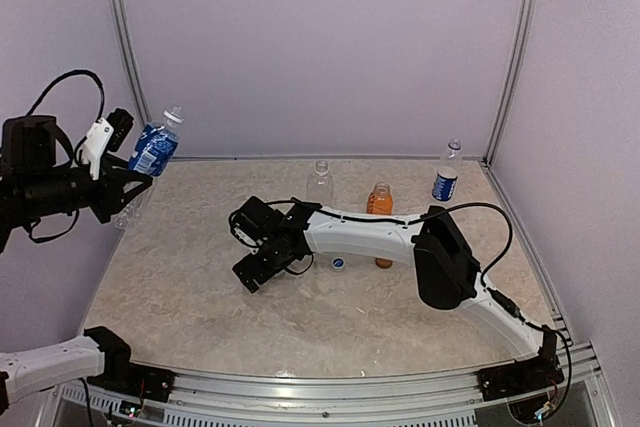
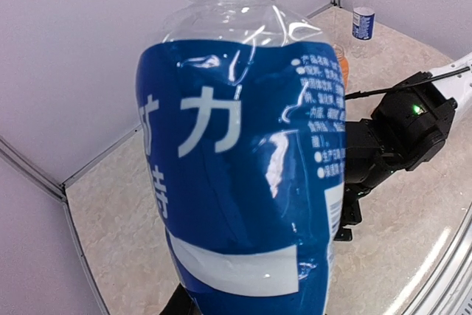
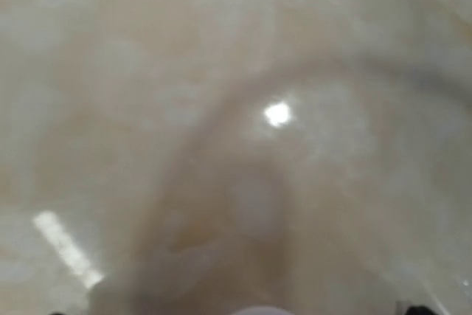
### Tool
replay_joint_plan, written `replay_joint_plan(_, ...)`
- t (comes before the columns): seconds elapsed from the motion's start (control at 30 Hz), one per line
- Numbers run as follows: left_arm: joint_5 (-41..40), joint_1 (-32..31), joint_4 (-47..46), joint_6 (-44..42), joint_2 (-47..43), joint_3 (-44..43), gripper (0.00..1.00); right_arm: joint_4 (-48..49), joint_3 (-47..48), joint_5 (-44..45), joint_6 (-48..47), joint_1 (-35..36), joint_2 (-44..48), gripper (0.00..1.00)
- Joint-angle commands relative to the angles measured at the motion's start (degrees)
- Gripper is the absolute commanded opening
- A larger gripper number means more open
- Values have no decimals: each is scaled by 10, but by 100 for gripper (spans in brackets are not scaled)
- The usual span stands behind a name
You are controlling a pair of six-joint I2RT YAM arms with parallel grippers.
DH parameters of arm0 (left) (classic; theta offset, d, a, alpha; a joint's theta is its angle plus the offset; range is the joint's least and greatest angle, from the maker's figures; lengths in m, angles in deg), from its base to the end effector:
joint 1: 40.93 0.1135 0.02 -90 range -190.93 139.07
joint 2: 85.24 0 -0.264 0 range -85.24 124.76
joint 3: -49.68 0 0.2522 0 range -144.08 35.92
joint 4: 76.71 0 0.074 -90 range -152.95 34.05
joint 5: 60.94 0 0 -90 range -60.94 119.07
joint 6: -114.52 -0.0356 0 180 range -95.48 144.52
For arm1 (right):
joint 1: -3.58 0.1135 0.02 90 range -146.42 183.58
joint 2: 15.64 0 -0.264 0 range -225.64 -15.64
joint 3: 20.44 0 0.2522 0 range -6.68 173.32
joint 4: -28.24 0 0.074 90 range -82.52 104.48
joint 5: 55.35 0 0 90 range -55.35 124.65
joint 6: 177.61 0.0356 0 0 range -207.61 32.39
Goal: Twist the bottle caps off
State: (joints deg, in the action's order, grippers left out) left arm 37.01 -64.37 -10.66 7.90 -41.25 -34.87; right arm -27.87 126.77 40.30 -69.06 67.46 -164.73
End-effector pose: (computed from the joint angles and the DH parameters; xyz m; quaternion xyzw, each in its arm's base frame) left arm 0.1084 -0.0524 0.4138 0.3237 0.7799 -0.0902 0.5280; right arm 0.2482 0.4982 0.1481 -0.3574 0.8912 0.1458 0.2384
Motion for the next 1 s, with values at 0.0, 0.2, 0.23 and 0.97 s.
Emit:
replay_joint_plan(0.0, 78, -12, 23, -14, 2, -40, 6, 70, -23, -52, -55, -3, 116, 99)
replay_joint_plan(0.2, 262, -15, -24, -19, -59, -22, 14, 523, -406, -216, -134, 11, 418, 99)
replay_joint_plan(0.23, 287, -16, -30, -13, -66, -18, 14, 629, -464, -251, -127, 13, 455, 99)
replay_joint_plan(0.97, 435, -37, -39, 20, -57, 1, 15, 628, -229, -336, -209, 113, 342, 76)
